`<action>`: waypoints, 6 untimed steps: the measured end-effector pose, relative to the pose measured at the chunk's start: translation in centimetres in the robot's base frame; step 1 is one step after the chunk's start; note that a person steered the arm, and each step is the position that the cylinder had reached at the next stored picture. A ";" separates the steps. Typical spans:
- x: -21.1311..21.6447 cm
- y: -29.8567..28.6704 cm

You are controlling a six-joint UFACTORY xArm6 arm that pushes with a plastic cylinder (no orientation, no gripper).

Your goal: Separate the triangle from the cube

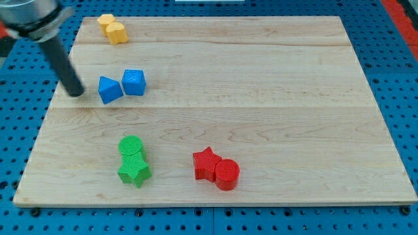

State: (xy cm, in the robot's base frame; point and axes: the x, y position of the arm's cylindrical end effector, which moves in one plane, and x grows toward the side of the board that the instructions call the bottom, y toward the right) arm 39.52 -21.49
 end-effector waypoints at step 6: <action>5.1 16.1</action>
